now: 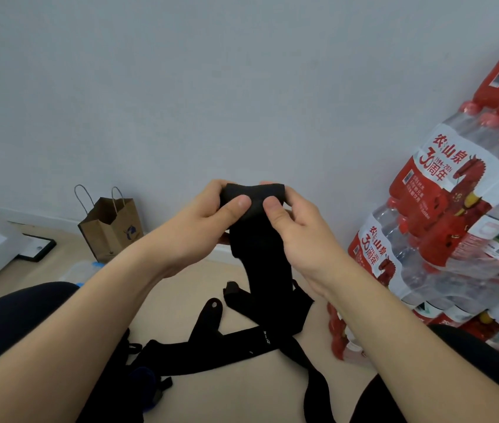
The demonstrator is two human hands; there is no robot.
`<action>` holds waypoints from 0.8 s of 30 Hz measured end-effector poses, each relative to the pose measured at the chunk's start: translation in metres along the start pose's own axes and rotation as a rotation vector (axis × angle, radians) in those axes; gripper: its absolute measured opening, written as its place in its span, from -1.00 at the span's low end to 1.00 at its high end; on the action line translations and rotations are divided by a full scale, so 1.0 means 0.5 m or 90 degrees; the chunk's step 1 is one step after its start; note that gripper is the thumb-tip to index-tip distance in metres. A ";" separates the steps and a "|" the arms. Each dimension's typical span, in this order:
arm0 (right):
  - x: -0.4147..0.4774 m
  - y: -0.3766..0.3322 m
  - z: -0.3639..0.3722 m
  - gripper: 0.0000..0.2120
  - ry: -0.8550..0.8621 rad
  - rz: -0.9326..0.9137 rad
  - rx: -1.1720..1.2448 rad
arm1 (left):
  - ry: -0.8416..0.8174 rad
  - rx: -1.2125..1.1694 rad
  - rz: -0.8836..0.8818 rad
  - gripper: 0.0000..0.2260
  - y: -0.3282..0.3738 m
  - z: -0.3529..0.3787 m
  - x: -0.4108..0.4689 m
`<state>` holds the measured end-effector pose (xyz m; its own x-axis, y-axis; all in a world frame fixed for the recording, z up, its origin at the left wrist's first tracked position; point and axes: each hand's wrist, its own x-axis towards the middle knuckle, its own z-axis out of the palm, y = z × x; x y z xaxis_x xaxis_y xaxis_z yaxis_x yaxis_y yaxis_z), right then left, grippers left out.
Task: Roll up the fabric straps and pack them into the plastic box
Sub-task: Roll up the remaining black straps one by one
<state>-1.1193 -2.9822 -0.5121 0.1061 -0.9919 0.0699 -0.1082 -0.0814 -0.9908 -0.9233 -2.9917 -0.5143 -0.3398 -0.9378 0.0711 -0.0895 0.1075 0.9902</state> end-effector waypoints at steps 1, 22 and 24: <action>0.001 0.003 -0.005 -0.73 -0.020 0.016 0.001 | 0.002 0.039 0.015 -0.79 0.002 -0.007 -0.001; 0.003 0.008 0.006 -0.85 -0.022 -0.028 -0.113 | -0.047 0.102 -0.027 -0.80 0.016 -0.017 -0.004; 0.004 0.010 0.007 -0.72 -0.024 0.028 -0.091 | -0.005 0.157 0.006 -0.82 0.011 -0.017 -0.003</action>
<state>-1.1160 -2.9842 -0.5172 0.1354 -0.9906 0.0196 -0.2534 -0.0538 -0.9659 -0.9154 -2.9925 -0.5081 -0.3493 -0.9337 0.0783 -0.3123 0.1948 0.9298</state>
